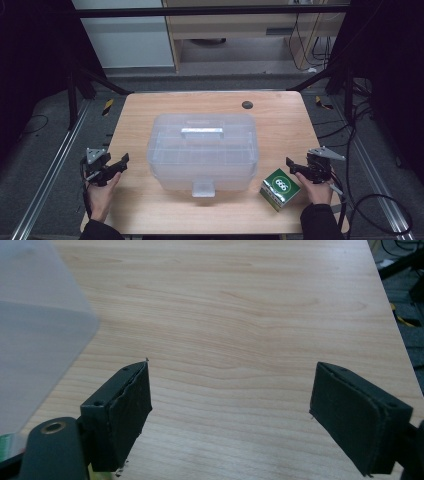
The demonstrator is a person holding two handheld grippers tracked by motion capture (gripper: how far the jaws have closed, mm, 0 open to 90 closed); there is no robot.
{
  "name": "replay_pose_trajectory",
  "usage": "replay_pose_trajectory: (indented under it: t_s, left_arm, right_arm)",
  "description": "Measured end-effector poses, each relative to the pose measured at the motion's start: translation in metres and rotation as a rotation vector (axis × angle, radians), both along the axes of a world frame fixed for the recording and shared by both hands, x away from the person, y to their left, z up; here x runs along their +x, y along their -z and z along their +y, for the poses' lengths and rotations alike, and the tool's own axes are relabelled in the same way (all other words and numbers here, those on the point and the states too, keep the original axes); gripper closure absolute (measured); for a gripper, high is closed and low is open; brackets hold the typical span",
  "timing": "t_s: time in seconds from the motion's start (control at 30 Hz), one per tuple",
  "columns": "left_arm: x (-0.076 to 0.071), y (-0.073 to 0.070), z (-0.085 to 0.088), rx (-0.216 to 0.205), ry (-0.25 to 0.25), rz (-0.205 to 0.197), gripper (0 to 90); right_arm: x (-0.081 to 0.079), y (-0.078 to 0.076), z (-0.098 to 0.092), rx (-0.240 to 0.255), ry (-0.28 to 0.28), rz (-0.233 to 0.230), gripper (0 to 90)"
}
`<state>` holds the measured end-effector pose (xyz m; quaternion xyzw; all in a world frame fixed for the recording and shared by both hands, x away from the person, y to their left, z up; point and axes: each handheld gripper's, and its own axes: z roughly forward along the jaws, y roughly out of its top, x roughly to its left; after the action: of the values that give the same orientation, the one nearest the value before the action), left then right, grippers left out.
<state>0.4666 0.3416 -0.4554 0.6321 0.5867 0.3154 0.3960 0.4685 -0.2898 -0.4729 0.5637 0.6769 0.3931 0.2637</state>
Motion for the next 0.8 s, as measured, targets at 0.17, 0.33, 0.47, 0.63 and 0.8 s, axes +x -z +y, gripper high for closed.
replay_pose_trajectory:
  t_s: [0.17,0.33,0.47,0.63,0.8]
  left_arm:
    - [-0.005,-0.009,-0.003,-0.008,0.019,-0.033,30.5]
    - [-0.008,-0.022,-0.005,-0.011,0.046,-0.077,30.2]
    - [-0.009,-0.033,-0.007,-0.01,0.082,-0.108,31.4]
    - [-0.004,-0.045,-0.01,-0.011,0.182,-0.1,33.0]
    - [-0.002,-0.059,-0.012,0.02,0.226,-0.135,34.5]
  right_arm:
    - [-0.005,-0.009,0.004,0.02,-0.029,-0.014,17.5]
    - [-0.008,-0.021,0.008,0.015,-0.053,-0.039,19.1]
    - [-0.012,-0.035,0.011,0.005,-0.067,-0.076,21.3]
    - [-0.016,-0.044,0.012,-0.011,-0.064,-0.11,23.2]
    - [-0.017,-0.05,0.014,-0.012,-0.069,-0.117,24.2]
